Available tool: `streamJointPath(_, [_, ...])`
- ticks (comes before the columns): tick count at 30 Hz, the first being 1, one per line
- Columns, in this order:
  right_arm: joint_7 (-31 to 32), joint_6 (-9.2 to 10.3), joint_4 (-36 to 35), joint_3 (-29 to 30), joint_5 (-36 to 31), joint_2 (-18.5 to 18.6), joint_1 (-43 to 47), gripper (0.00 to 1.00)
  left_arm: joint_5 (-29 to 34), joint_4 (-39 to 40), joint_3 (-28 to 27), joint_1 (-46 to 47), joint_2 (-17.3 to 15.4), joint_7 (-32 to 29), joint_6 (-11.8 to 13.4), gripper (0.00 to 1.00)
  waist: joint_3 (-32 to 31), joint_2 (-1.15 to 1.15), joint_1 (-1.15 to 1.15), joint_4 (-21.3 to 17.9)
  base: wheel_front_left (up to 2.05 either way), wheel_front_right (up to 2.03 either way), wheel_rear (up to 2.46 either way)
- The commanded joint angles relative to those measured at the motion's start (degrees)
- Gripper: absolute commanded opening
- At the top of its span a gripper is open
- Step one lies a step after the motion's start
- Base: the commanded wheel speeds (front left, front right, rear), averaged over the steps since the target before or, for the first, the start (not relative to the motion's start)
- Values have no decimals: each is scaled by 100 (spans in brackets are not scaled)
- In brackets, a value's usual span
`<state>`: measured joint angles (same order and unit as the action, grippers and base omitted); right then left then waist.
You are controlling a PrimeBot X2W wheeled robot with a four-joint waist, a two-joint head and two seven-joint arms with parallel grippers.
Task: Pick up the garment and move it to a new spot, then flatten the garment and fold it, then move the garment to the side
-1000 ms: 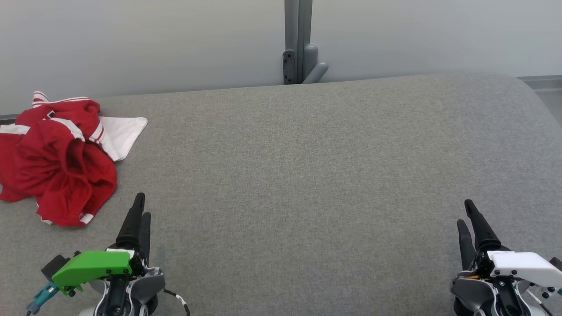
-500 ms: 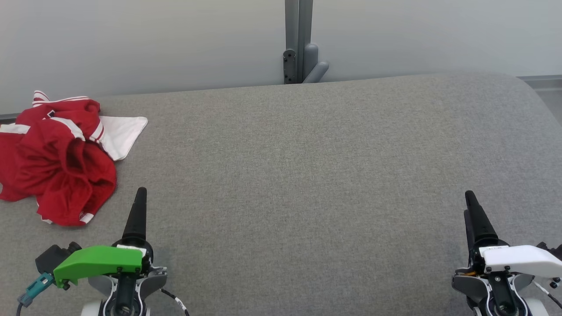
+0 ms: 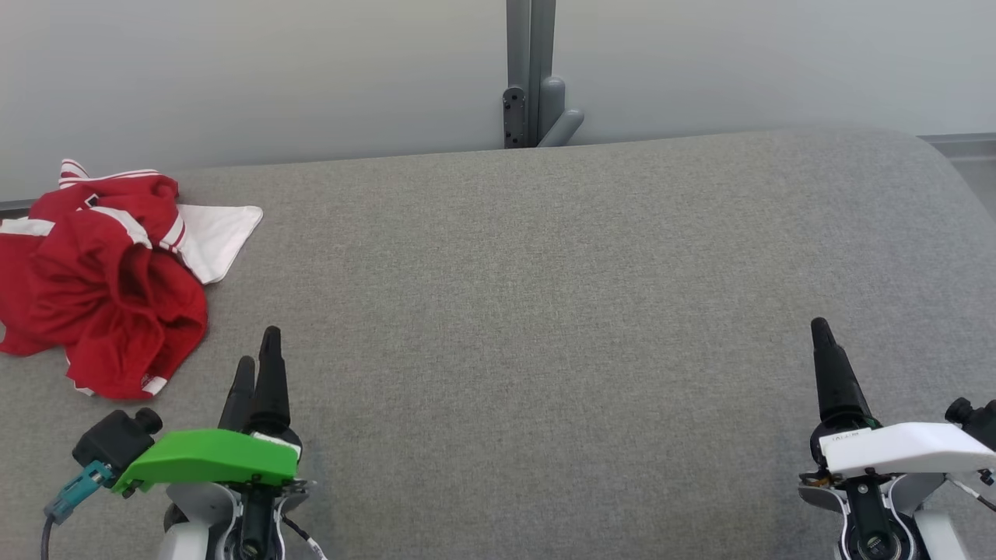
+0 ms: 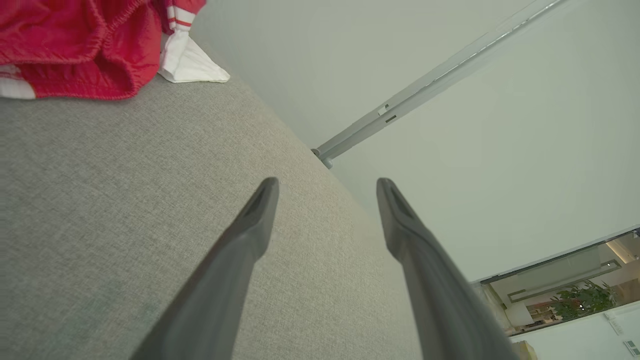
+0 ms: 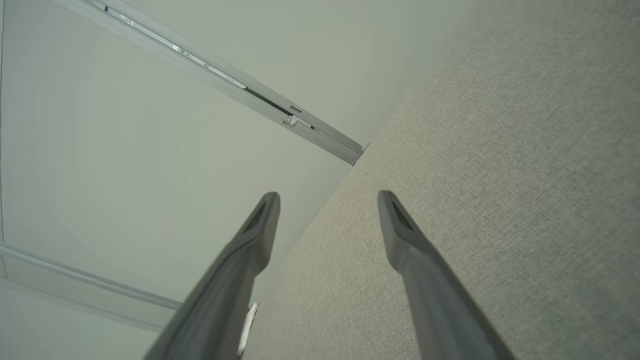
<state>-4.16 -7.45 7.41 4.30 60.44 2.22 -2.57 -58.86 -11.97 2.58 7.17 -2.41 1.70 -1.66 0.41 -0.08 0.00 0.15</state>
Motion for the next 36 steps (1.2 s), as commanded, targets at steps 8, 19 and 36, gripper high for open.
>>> streamJointPath(8, [-186,-3,-236,-141,-942,53,40,100,1100,211,102,-57,-37,213,151,100,-9,2,0,2,0,0,0])
streamJointPath(19, [-359,-3,-309,-283,-1850,58,89,100,2054,280,121,-217,-43,427,248,100,8,3,0,-13,0,0,0])
streamJointPath(36, [-580,-4,-336,-409,-2913,65,137,100,3136,321,191,-443,-59,702,238,100,33,4,0,28,0,0,0])
